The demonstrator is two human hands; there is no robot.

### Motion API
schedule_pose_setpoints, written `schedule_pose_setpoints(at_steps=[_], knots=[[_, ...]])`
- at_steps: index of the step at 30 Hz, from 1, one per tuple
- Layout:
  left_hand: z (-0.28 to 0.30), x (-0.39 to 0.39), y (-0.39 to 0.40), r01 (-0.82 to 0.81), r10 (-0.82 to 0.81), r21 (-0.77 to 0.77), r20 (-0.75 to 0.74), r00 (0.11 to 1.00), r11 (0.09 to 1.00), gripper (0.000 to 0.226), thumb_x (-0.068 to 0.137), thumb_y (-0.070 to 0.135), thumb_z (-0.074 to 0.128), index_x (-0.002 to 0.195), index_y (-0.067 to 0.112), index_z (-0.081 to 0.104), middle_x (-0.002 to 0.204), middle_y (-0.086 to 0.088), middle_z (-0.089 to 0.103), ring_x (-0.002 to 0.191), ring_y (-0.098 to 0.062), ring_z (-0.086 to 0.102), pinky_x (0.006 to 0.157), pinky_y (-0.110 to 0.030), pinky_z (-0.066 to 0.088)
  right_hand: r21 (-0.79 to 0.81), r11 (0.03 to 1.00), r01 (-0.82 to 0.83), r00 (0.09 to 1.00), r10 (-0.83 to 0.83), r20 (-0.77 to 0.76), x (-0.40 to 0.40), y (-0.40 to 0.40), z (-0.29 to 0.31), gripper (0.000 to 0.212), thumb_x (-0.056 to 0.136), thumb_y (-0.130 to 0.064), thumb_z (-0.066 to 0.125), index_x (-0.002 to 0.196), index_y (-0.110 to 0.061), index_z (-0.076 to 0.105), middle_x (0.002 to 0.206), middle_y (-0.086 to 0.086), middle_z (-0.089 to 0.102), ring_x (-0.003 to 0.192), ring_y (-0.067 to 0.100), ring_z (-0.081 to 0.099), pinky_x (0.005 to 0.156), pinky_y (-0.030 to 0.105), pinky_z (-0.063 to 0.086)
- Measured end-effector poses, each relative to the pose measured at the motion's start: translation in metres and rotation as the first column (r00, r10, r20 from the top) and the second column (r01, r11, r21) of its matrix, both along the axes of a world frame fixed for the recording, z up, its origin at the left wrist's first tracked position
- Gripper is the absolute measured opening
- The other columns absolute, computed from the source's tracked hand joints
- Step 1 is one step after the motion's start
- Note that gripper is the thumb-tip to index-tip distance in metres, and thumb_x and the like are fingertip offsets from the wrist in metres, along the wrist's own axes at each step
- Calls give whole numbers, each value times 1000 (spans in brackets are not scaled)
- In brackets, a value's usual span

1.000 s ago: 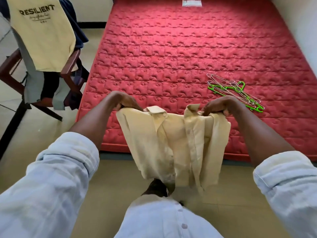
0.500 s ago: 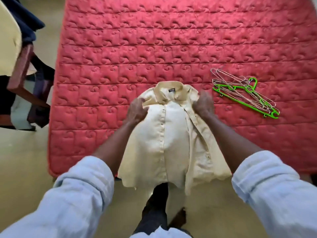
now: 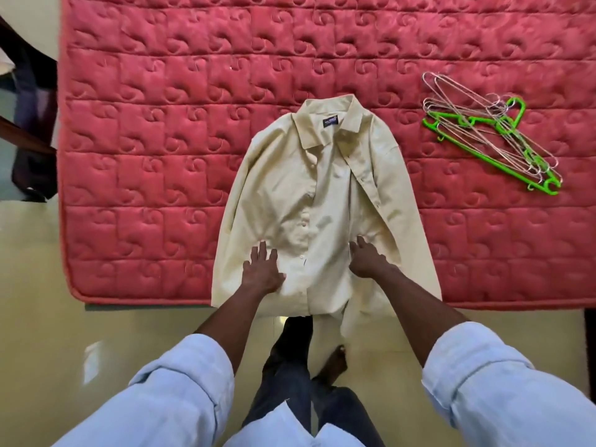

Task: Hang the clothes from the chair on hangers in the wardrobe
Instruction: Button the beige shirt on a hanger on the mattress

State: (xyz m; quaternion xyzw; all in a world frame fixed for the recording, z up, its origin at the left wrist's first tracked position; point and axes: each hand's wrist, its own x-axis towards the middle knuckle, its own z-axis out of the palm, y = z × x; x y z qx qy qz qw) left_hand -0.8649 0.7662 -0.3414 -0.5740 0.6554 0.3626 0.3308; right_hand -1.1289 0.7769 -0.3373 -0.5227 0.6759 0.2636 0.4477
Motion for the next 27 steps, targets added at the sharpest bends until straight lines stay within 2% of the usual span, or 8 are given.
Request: schedule_pose_setpoints(at_steps=[4,7,10,13,15,17,23,27], knots=[[-15,-12,20,-36,47,-175,59,997,984,75,97,47,50,155,17,13,163,-16,-5,150,-35,-1,116,-51,17,3,1000,5,999,-5,47,-6,8,-24,73,91,-7,37,156,-17,5,164,1,-12,150,26,-4,117,53,19],[-17,-24,43,-56,57,-475,-12,998,878,52,93,37,61,135,11,46,138,-22,44,127,-39,42,98,-47,37,-284,958,46,997,-29,67,-9,24,-22,70,85,-3,46,151,-18,29,161,5,19,145,29,22,106,49,38],[-30,-44,79,-141,24,-566,-208,978,813,33,96,37,56,108,7,61,101,-16,61,94,-37,55,79,-44,41,-640,724,256,967,-187,175,-8,62,-12,52,81,2,52,132,-9,56,131,13,55,120,35,50,93,42,45],[-39,-58,112,-197,59,-533,-265,962,823,42,96,44,53,118,8,59,107,-14,61,98,-35,55,81,-45,43,-742,511,434,864,-469,182,-14,110,-9,38,81,0,56,118,-2,61,119,18,59,112,37,52,94,44,42],[-44,-61,133,-177,62,-546,-221,973,819,50,90,39,61,129,9,51,114,-14,55,104,-35,52,84,-46,44,-757,433,490,749,-653,112,-23,142,-8,36,80,-5,60,115,-3,57,119,18,55,112,37,48,95,44,38],[-45,-64,148,-186,99,-575,-180,979,797,56,84,30,66,131,8,45,117,-16,51,105,-35,51,84,-46,45,-707,479,520,667,-745,-14,-35,167,-15,42,82,-15,63,121,-5,51,128,15,48,119,34,41,98,43,33],[-45,-73,182,-470,318,-573,-350,881,671,37,80,-3,52,117,1,53,109,-21,57,96,-41,57,81,-49,47,-571,597,563,744,-667,37,-43,200,-38,14,86,-17,60,100,-17,64,120,7,51,117,29,43,99,39,29],[-33,-72,192,-641,403,-504,-507,762,578,43,79,-2,51,122,1,56,117,-19,57,104,-36,56,86,-45,48,-480,358,801,529,-799,287,-35,203,-29,8,85,-8,52,83,-15,49,90,7,58,87,30,54,74,34,36]])
